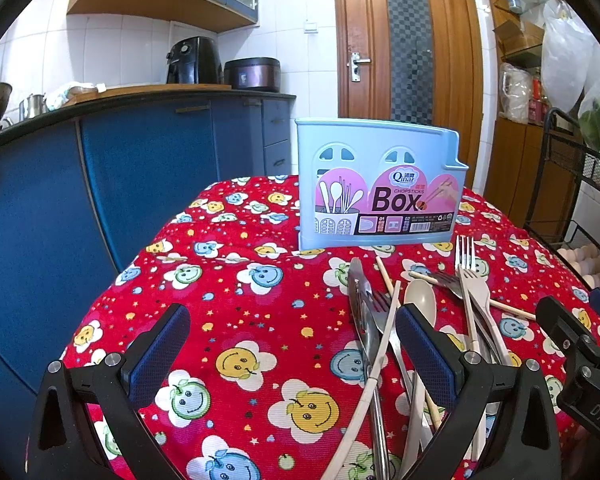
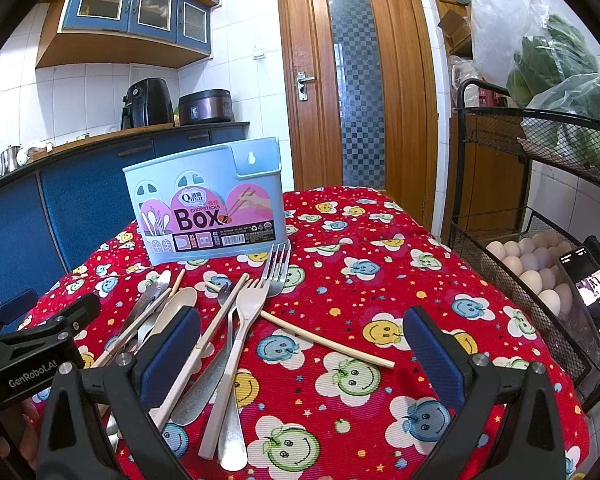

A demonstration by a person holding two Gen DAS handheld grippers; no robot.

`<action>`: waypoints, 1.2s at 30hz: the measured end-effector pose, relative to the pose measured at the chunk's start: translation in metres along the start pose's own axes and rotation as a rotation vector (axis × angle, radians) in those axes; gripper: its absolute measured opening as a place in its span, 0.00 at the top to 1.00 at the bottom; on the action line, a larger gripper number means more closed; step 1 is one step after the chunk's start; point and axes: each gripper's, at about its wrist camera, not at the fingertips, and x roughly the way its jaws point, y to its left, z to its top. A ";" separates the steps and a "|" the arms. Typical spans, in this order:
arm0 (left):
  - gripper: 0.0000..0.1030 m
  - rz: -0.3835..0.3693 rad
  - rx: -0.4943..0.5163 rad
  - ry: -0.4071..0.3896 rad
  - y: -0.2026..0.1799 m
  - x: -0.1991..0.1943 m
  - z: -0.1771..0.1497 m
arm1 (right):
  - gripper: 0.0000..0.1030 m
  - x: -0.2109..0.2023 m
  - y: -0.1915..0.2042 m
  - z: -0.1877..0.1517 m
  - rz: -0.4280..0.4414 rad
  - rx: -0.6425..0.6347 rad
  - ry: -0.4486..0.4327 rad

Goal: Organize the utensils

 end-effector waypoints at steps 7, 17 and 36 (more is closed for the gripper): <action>0.01 -0.013 0.014 0.017 -0.001 0.004 0.003 | 0.00 0.014 -0.004 0.003 0.038 0.027 0.105; 0.01 -0.009 0.041 0.091 0.004 0.015 0.009 | 0.00 0.021 -0.007 0.011 0.069 0.005 0.201; 0.53 -0.219 0.112 0.279 -0.013 0.031 0.003 | 0.31 0.028 -0.019 0.013 0.171 0.036 0.301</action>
